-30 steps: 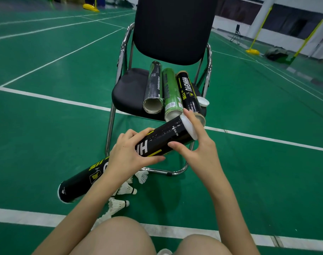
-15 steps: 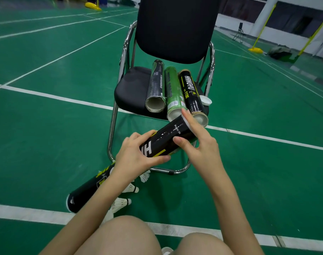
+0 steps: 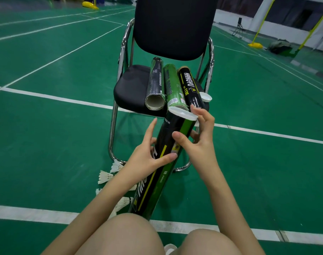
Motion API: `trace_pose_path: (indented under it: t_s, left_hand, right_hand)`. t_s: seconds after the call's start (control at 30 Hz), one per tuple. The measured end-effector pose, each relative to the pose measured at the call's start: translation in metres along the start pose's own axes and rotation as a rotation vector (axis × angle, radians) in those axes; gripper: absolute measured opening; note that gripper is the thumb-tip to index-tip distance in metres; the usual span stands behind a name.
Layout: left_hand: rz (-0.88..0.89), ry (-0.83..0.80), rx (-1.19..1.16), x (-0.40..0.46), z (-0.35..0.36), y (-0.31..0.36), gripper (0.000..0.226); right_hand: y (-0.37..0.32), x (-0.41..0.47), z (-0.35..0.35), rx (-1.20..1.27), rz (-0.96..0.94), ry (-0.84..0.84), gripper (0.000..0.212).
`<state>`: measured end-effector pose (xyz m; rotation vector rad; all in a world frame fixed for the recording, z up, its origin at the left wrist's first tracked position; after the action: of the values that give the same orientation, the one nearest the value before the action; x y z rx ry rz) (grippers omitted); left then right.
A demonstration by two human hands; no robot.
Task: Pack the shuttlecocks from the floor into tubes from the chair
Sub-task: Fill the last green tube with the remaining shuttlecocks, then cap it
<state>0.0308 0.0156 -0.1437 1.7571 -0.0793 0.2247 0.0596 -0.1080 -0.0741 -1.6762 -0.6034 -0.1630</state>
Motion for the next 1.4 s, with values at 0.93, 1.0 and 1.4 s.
trace_pose_path:
  t_s: [0.93, 1.0, 1.4]
  left_hand:
    - [0.184, 0.144, 0.008, 0.001, -0.009, 0.014, 0.097]
    - [0.181, 0.142, 0.001, 0.001, -0.009, 0.014, 0.097]
    - [0.165, 0.062, -0.144, -0.008, -0.006, 0.020, 0.092]
  right_hand:
    - [0.021, -0.007, 0.022, -0.009, 0.092, -0.095, 0.056]
    - [0.023, -0.008, 0.023, -0.019, 0.098, -0.120, 0.058]
    - [0.026, -0.010, 0.020, 0.135, 0.201, -0.126, 0.064]
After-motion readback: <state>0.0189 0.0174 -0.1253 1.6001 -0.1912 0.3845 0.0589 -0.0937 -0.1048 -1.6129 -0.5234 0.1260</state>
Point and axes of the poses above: each hand's wrist, its own x-axis towards the middle knuckle, its own z-axis out of the palm, y = z × x, the point moved 9 cm from there along x, towards the middle knuckle, and after that the axes turned 4 degrees about -x, right-handed, at the moved point
